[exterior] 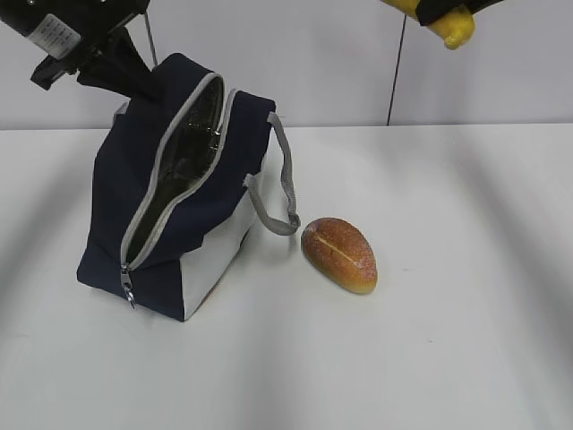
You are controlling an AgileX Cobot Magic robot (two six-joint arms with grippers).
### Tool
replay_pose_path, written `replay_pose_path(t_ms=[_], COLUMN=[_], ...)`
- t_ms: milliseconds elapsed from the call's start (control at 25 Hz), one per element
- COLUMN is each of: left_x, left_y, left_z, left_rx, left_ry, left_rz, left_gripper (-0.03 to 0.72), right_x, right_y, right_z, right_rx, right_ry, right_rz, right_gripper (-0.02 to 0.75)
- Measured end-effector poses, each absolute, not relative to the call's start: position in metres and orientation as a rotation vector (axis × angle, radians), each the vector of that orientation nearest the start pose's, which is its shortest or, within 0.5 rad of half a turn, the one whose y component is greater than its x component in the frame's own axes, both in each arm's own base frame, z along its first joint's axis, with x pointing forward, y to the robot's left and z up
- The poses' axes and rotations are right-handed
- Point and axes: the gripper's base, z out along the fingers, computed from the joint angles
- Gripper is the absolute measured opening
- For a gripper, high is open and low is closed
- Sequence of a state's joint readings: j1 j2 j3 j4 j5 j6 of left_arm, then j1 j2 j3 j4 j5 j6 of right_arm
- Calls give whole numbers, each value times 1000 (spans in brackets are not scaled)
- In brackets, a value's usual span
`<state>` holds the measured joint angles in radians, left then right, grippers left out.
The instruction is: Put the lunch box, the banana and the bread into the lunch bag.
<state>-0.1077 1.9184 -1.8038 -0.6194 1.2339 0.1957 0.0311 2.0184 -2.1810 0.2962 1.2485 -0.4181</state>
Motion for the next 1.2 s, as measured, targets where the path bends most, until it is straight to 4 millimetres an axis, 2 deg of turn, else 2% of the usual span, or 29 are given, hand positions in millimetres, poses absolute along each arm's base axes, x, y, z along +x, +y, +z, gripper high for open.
replay_pose_path(t_ms=[160, 440, 600, 840, 1040, 1200], left_x=[404, 404, 404, 404, 404, 404], left_y=[-94, -94, -95, -95, -95, -95], left_z=[320, 320, 320, 320, 320, 320], left_rx=[249, 248, 247, 247, 247, 247], left_ry=[2680, 2679, 2678, 2678, 2678, 2678], left_rz=[-843, -846, -850, -850, -851, -851], left_gripper=[-1, -1, -1, -1, -1, -1], right_x=[412, 386, 379, 363, 354, 355], right_y=[43, 61, 84, 138, 160, 179], right_z=[383, 360, 352, 351, 344, 328], right_rx=[-406, -144, -113, -180, -129, -121], right_ry=[2497, 2610, 2629, 2685, 2777, 2840], right_rz=[378, 779, 946, 1041, 974, 991], right_gripper=[328, 328, 328, 328, 328, 328])
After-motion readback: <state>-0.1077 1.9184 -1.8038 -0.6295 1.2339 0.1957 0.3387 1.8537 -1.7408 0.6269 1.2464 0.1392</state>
